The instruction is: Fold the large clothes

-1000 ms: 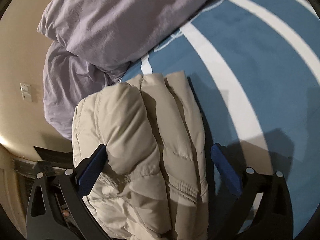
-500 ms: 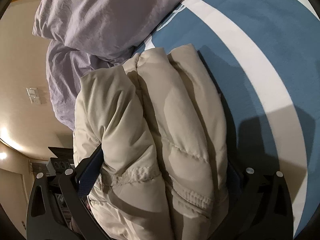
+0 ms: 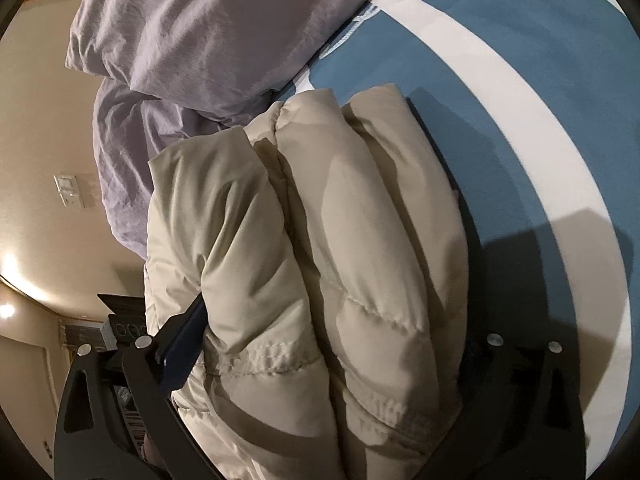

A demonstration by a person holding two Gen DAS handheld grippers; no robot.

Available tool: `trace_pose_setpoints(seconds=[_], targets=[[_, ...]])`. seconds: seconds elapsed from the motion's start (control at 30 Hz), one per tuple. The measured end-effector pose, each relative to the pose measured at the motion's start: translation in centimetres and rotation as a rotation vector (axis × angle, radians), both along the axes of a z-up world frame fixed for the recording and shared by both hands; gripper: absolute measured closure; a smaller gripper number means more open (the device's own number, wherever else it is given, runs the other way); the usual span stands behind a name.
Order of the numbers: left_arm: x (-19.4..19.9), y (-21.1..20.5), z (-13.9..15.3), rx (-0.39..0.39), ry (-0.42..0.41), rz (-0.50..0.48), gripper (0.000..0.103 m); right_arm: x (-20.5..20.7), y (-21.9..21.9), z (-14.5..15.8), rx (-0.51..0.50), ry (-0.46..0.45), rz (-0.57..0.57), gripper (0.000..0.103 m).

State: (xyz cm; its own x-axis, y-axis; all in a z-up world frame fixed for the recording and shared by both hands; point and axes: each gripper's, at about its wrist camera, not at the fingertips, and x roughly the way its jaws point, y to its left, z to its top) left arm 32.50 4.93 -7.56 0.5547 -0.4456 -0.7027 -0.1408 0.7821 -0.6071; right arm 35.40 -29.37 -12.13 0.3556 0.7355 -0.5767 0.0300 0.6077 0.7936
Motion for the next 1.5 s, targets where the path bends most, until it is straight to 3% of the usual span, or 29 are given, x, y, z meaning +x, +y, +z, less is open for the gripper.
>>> trace_pose_setpoints(seconds=[0.17,0.27,0.53,0.73,0.8,1.0,1.13,1.33,1.5], targets=[[-0.1,1.1,0.9,-0.027,-0.031,0.009,0.026,0.3,0.7,1.0,0.041,-0.033,0.0,0.03],[0.4,2.3,1.7,-0.024,-0.039,0.018,0.033,1.1,2.1,1.6,0.049,-0.048,0.01,0.037],[2.1,7.2,4.3,0.074,-0.059,0.08,0.034,4.6,8.1,3.0,0.031,-0.077,0.062,0.041],[3.3,9.6,3.8,0.122,-0.039,0.113,0.032,6.3,10.7,3.4,-0.046,-0.075,0.07,0.037],[3.3,9.6,3.9,0.149,-0.043,0.116,0.029,6.3,10.5,3.7,-0.09,-0.077,0.08,0.032],[2.6,8.3,6.1,0.351,-0.108,0.134,0.025,5.1,9.7,6.9,-0.29,-0.144,0.072,0.025],[2.7,7.5,7.4,0.447,-0.145,0.175,0.021,4.4,9.6,10.0,-0.433,-0.261,-0.006,0.022],[4.2,5.8,8.2,0.492,-0.18,0.213,0.02,4.7,14.2,13.3,-0.627,-0.435,0.012,0.022],[5.6,4.0,7.2,0.54,-0.176,0.193,0.02,5.0,18.3,13.6,-0.726,-0.577,0.018,0.023]])
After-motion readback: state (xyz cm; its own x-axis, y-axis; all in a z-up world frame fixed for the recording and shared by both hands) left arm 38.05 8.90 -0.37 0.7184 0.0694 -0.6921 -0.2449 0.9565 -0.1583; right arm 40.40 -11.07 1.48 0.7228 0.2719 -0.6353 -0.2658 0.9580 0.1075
